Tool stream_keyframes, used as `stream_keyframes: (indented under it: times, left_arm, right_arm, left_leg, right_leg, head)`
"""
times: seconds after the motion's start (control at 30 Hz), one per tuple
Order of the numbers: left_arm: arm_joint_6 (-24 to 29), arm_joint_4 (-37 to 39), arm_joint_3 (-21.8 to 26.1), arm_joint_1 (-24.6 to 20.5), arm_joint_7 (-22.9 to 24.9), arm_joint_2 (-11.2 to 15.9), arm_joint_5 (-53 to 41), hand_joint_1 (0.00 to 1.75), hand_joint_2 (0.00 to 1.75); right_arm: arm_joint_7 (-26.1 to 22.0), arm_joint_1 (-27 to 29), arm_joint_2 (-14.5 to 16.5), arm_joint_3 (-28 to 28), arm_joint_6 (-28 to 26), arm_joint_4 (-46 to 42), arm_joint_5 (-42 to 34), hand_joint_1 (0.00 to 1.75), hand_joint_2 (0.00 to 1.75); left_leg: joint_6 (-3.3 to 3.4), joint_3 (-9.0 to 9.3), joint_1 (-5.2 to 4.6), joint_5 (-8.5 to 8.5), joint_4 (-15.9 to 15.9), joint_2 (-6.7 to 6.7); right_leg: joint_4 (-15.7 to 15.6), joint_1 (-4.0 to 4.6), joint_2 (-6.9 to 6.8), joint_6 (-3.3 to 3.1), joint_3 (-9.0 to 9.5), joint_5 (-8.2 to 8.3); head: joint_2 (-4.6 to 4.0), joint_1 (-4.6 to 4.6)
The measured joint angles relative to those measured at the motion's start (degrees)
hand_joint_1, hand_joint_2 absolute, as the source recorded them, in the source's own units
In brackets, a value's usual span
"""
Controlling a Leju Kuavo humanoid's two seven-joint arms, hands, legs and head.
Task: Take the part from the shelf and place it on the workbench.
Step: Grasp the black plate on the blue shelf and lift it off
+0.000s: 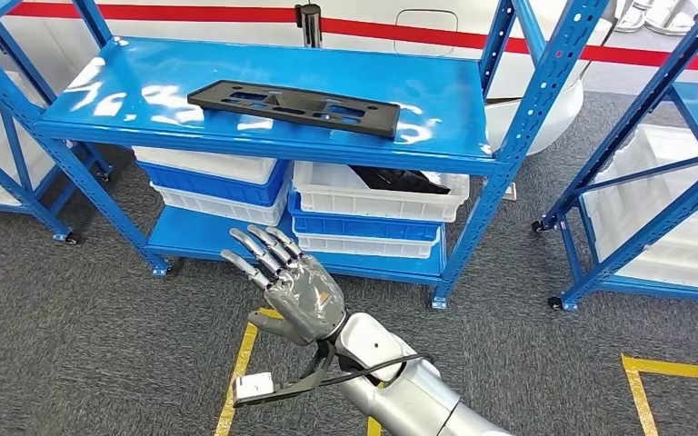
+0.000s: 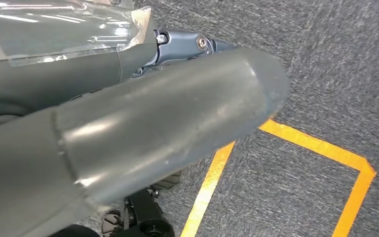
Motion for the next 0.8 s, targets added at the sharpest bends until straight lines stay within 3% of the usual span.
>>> stream_keyframes:
  times: [0.07, 0.1, 0.13, 0.2, 0.27, 0.3, 0.33, 0.4, 0.47, 0.6, 0.67, 0.73, 0.77, 0.8]
  left_arm:
    - [-0.01, -0.01, 0.01, 0.06, 0.00, 0.01, -0.04, 0.00, 0.00]
    - [-0.02, -0.02, 0.02, 0.08, 0.00, -0.02, -0.07, 0.00, 0.00]
    - [-0.02, -0.02, 0.02, 0.06, 0.00, -0.02, -0.08, 0.00, 0.00]
    - [-0.03, -0.02, 0.04, 0.06, 0.00, -0.01, -0.08, 0.00, 0.00]
    - [-0.03, -0.01, 0.07, 0.11, 0.06, 0.02, -0.08, 0.00, 0.00]
    - [-0.06, -0.01, 0.08, 0.13, 0.12, 0.02, -0.13, 0.00, 0.00]
    - [-0.10, -0.01, 0.09, 0.12, 0.20, -0.01, -0.23, 0.00, 0.00]
    - [-0.24, -0.02, 0.09, 0.07, 0.36, -0.15, -0.48, 0.00, 0.00]
    - [-0.37, -0.02, 0.09, 0.05, 0.56, -0.27, -0.68, 0.00, 0.00]
    - [-0.55, -0.01, 0.20, 0.10, 1.06, -0.20, -0.91, 0.00, 0.00]
    - [-0.51, -0.02, 0.29, 0.07, 1.26, -0.12, -0.95, 0.00, 0.00]
    - [-0.40, -0.02, 0.48, 0.10, 1.48, -0.08, -0.94, 0.00, 0.00]
    - [-0.33, -0.02, 0.60, 0.15, 1.55, -0.05, -0.93, 0.00, 0.00]
    - [-0.27, -0.02, 0.73, 0.20, 1.59, -0.04, -0.93, 0.00, 0.00]
  right_arm:
    - [0.01, 0.03, -0.01, -0.01, -0.17, 0.17, -0.01, 0.00, 1.75]
    - [0.01, 0.02, -0.01, -0.03, -0.28, 0.23, -0.02, 0.00, 1.75]
    - [0.01, 0.02, -0.02, -0.04, -0.39, 0.29, -0.04, 0.00, 1.75]
    - [0.01, 0.14, -0.10, -0.07, -0.55, 0.44, -0.05, 0.00, 1.75]
    - [0.01, 0.41, -0.27, -0.07, -0.57, 0.72, -0.03, 0.00, 1.75]
    - [0.03, 0.50, -0.34, -0.07, -0.60, 0.86, 0.02, 0.00, 1.75]
    - [0.10, 0.54, -0.39, -0.08, -0.66, 0.96, 0.12, 0.00, 1.75]
    - [0.56, 0.43, -0.42, -0.13, -0.94, 1.07, 0.51, 0.00, 1.75]
    - [1.62, 0.31, -0.43, -0.32, -1.44, 1.15, 1.24, 0.00, 1.75]
    - [3.74, 0.30, -0.31, -1.07, -1.94, 1.27, 2.72, 0.00, 1.75]
    - [4.41, 0.31, -0.07, -1.36, -1.94, 1.35, 3.35, 0.00, 1.75]
    - [5.12, 0.33, 0.11, -1.52, -1.90, 1.61, 4.03, 0.00, 1.75]
    - [5.60, 0.35, 0.18, -1.58, -1.87, 1.83, 4.44, 0.00, 1.75]
    - [6.11, 0.37, 0.23, -1.65, -1.84, 2.06, 4.81, 0.00, 1.75]
  left_leg:
    - [1.13, 0.05, -0.27, 0.29, -0.28, -0.21]
    - [1.77, 0.18, -0.36, 0.50, -0.53, -0.25]
    - [2.35, 0.31, -0.43, 0.69, -0.77, -0.27]
    - [3.19, 0.41, -0.77, 0.75, -0.93, -0.32]
    - [3.55, 0.46, -1.27, 0.63, -0.90, -0.52]
    - [3.67, 0.54, -1.53, 0.57, -0.89, -0.69]
    - [3.76, 0.68, -1.80, 0.50, -0.89, -0.89]
    - [3.84, 0.97, -2.32, 0.31, -0.82, -1.25]
    - [3.66, 1.06, -2.67, 0.03, -0.71, -1.47]
    - [2.60, 0.83, -2.35, -0.80, -0.01, -1.34]
    - [1.61, -1.11, -1.90, -3.40, 4.48, -0.94]
    - [0.60, -5.20, -1.19, -6.82, 12.28, -0.59]
    - [0.18, -6.96, -0.80, -7.51, 15.11, -0.45]
    - [-0.16, -7.80, -0.45, -7.07, 15.97, -0.31]
  right_leg:
    - [-0.26, 0.03, -0.05, 0.92, 0.03, 0.01]
    - [0.58, 0.07, -0.04, 1.04, -0.37, -0.53]
    - [2.53, 0.11, -0.02, 0.89, -1.32, -1.58]
    - [10.08, 0.24, 0.05, -0.04, -5.09, -4.93]
    - [16.57, 0.55, 0.08, -0.36, -8.60, -6.87]
    - [16.90, 0.80, 0.10, -0.22, -8.92, -6.51]
    - [14.61, 1.08, 0.12, -0.03, -7.92, -5.23]
    - [6.17, 1.67, 0.28, -0.23, -3.90, -1.77]
    - [0.60, 1.98, 0.39, -1.03, -1.23, 0.29]
    - [-0.74, 1.50, 0.32, -2.25, -0.36, 0.87]
    - [-1.18, 0.99, 0.27, -2.81, 0.21, 0.94]
    - [-1.20, 0.96, 0.23, -3.08, 0.42, 0.79]
    - [-1.20, 0.91, 0.23, -3.07, 0.47, 0.70]
    - [-1.18, 0.83, 0.25, -2.98, 0.56, 0.60]
  head:
    - [0.00, 0.10]
    - [0.00, 0.14]
    - [0.00, 0.19]
    - [0.00, 0.25]
    - [0.00, 0.26]
    - [0.00, 0.26]
    - [0.00, 0.26]
    - [0.00, 0.23]
    - [0.00, 0.20]
    - [0.00, 0.19]
    - [0.00, 0.15]
    - [0.00, 0.12]
    - [0.00, 0.12]
    - [0.00, 0.12]
